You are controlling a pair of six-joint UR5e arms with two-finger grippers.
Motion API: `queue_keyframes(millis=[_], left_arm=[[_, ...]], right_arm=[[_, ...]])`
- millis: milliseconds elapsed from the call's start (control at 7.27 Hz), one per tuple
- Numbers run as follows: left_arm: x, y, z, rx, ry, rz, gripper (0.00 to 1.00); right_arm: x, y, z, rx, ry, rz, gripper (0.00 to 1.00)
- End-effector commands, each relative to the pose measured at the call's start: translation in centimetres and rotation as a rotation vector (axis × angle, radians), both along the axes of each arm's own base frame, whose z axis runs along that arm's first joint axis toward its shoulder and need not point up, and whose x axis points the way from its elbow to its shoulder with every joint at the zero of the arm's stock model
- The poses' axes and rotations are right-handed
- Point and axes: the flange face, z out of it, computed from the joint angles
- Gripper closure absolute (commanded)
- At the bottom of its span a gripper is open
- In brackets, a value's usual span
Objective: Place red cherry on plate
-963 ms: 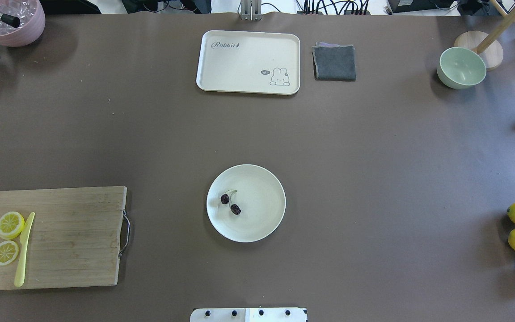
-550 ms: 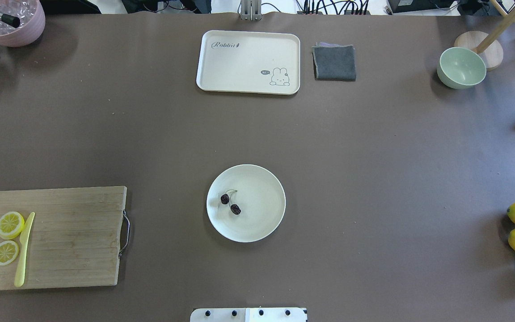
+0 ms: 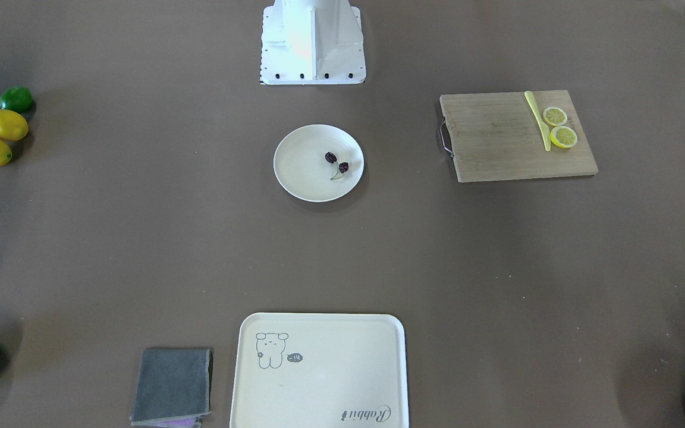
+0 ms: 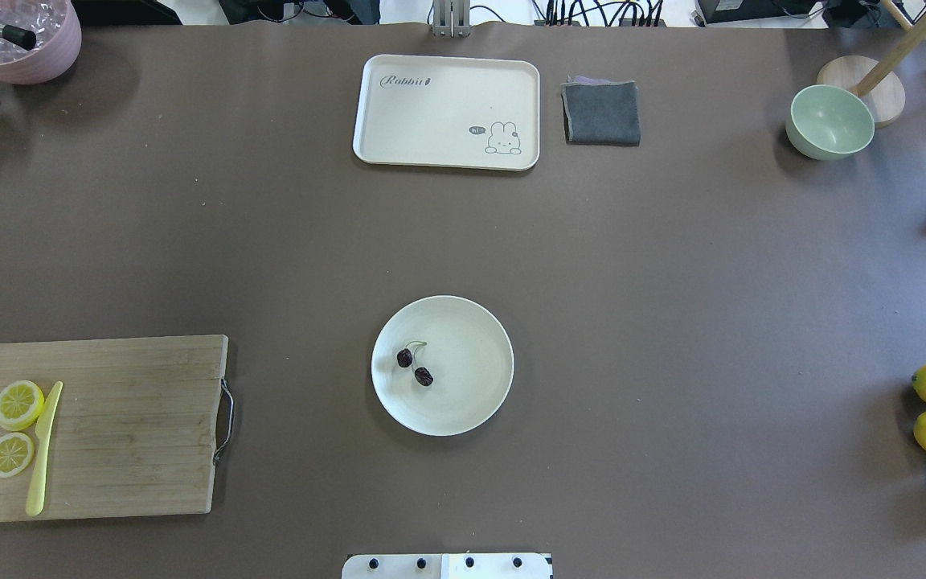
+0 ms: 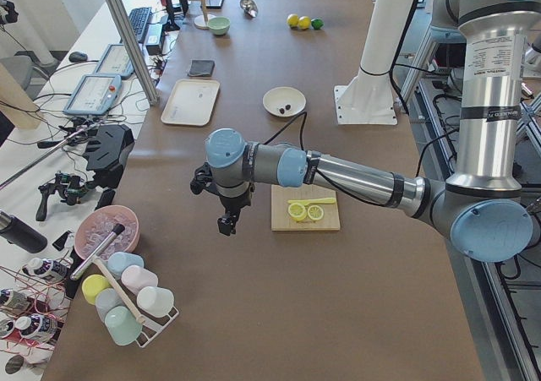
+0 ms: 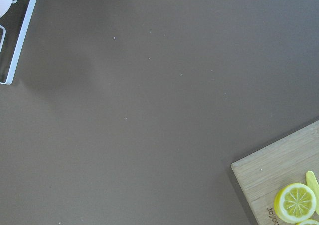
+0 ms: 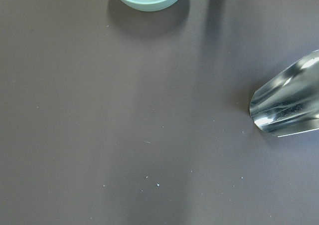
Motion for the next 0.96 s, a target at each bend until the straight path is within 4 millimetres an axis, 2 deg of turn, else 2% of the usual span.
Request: queue_keyframes(millis=[0,275,550,688,826], left_arm=[[0.0,-0.1,0.7,0.004,-0.007,-0.001,0.02],[0.0,-0.5,0.4,0.02,-0.006,-0.005,0.02],[-0.1,-0.1,2.9,-0.029,-0.027,-0.006,0.02],[-0.6,-0.1,2.5,-0.012,-0.072,-0.017,0.02],[-0.6,0.0,1.9,-0.002,-0.07,-0.017,0.02]], right_arm=[[0.0,-0.1,0.1,-0.002,0.001,-0.001,0.0],[0.8,-0.2,-0.2,0.002,-0.004,0.017,0.0],[1.9,-0.1,0.3,-0.011,0.006,0.02,0.0],[3.1,-1.5,-0.5,-0.006,0.017,0.025,0.0],[4.8,-1.6,-0.8,-0.005,0.027,0.031,0.0]])
